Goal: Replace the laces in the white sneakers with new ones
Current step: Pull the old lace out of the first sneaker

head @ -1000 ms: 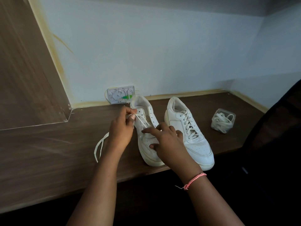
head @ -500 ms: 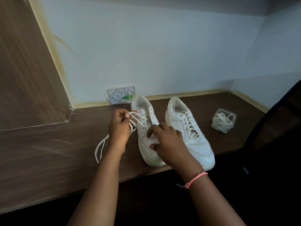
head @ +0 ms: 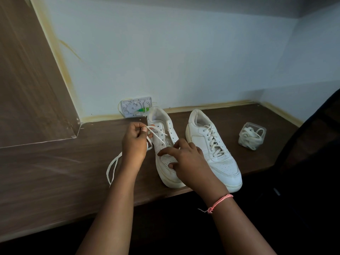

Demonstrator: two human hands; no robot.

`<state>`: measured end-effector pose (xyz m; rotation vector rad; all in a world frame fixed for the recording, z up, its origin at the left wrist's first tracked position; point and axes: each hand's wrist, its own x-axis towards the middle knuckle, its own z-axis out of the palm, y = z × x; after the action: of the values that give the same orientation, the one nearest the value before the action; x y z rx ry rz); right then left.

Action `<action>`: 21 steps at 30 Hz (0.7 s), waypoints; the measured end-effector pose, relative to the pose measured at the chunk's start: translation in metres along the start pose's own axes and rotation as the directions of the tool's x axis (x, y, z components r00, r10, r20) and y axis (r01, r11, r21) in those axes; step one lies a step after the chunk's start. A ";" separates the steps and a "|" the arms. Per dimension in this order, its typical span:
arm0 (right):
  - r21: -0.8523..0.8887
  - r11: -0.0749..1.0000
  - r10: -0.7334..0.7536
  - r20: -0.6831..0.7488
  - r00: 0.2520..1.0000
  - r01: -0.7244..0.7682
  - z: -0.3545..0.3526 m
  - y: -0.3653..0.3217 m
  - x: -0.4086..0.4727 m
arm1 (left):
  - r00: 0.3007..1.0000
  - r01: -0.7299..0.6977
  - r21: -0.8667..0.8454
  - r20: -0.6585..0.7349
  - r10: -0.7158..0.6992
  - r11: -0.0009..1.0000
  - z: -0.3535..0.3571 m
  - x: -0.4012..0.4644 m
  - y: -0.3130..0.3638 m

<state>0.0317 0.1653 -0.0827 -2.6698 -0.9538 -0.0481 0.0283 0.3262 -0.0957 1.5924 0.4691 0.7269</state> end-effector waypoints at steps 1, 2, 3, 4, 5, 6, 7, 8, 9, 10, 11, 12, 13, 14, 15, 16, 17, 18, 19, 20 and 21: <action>-0.001 1.000 -0.001 -0.001 1.000 0.001 0.000 0.000 0.000 | 1.000 -0.009 0.005 -0.003 0.009 1.000 0.000 0.000 0.000; -0.001 1.000 -0.001 -0.002 1.000 0.001 0.001 0.000 0.000 | 1.000 -0.014 0.007 -0.004 0.014 1.000 0.000 0.000 0.000; 0.000 1.000 0.003 0.001 1.000 -0.003 0.001 0.000 0.000 | 1.000 -0.016 0.006 -0.003 0.016 1.000 0.000 0.000 0.000; 0.001 1.000 0.008 0.004 1.000 -0.008 0.001 0.000 0.000 | 1.000 -0.016 0.002 0.000 0.016 1.000 0.000 0.000 0.000; 0.002 1.000 0.014 0.009 1.000 -0.014 0.001 0.000 0.001 | 1.000 -0.017 -0.001 0.001 0.017 1.000 0.000 0.000 0.000; 0.003 1.000 0.020 0.014 1.000 -0.020 0.001 0.000 0.001 | 1.000 -0.020 0.002 0.002 0.020 1.000 0.001 0.000 0.000; 0.005 1.000 0.025 0.019 1.000 -0.025 0.001 0.000 0.002 | 1.000 -0.021 0.010 0.002 0.021 1.000 0.001 0.000 0.000; 0.007 1.000 0.026 0.021 0.999 -0.027 0.001 -0.001 0.002 | 1.000 -0.022 0.017 0.000 0.022 1.000 0.001 0.000 0.000; 0.007 1.000 0.024 0.019 1.000 -0.024 0.001 -0.001 0.002 | 1.000 -0.022 0.023 -0.004 0.022 1.000 0.001 0.000 0.000; 0.008 1.000 0.018 0.015 1.000 -0.018 0.001 0.000 0.002 | 1.000 -0.021 0.028 -0.010 0.022 0.999 0.001 0.000 0.000; 0.009 1.000 0.011 0.011 1.000 -0.011 0.001 0.000 0.001 | 1.000 -0.021 0.035 -0.017 0.021 0.999 0.000 0.000 -0.001; 0.013 1.000 0.005 0.007 1.000 -0.005 0.001 0.001 0.001 | 1.000 -0.019 0.039 -0.019 0.020 0.999 0.001 0.000 0.000; 0.017 1.000 0.001 0.007 1.000 -0.001 0.000 0.002 0.001 | 1.000 -0.018 0.039 -0.020 0.018 0.999 0.001 0.000 0.000; 0.018 1.000 -0.001 0.009 1.000 0.001 0.000 0.002 0.001 | 1.000 -0.016 0.035 -0.018 0.016 0.999 0.001 0.000 0.000; 0.017 1.000 -0.003 0.012 1.000 0.003 0.000 0.002 0.001 | 1.000 -0.015 0.033 -0.018 0.015 0.999 0.001 0.000 0.000; 0.014 1.000 -0.003 0.014 1.000 0.003 0.000 0.002 0.001 | 1.000 -0.016 0.038 -0.019 0.017 0.999 0.001 0.000 0.000; 0.012 1.000 -0.003 0.015 1.000 0.002 0.000 0.002 0.001 | 1.000 -0.018 0.044 -0.023 0.019 0.999 0.001 0.000 -0.001; 0.010 1.000 -0.002 0.014 1.000 0.002 0.001 0.002 0.001 | 1.000 -0.019 0.047 -0.024 0.020 0.999 0.001 0.001 -0.001; 0.007 1.000 -0.003 0.012 1.000 0.003 0.001 0.001 0.001 | 1.000 -0.019 0.044 -0.022 0.020 0.999 0.001 0.001 -0.001; 0.004 1.000 -0.003 0.012 1.000 0.002 0.002 0.001 0.001 | 1.000 -0.022 0.044 -0.020 0.023 0.999 0.001 0.000 -0.001; 0.001 1.000 -0.001 0.013 1.000 0.001 0.002 0.001 0.001 | 0.999 -0.028 0.048 -0.019 0.029 0.998 0.001 0.000 -0.001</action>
<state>0.0334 0.1659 -0.0849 -2.6713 -0.9594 -0.0308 0.0290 0.3255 -0.0968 1.6409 0.4822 0.7585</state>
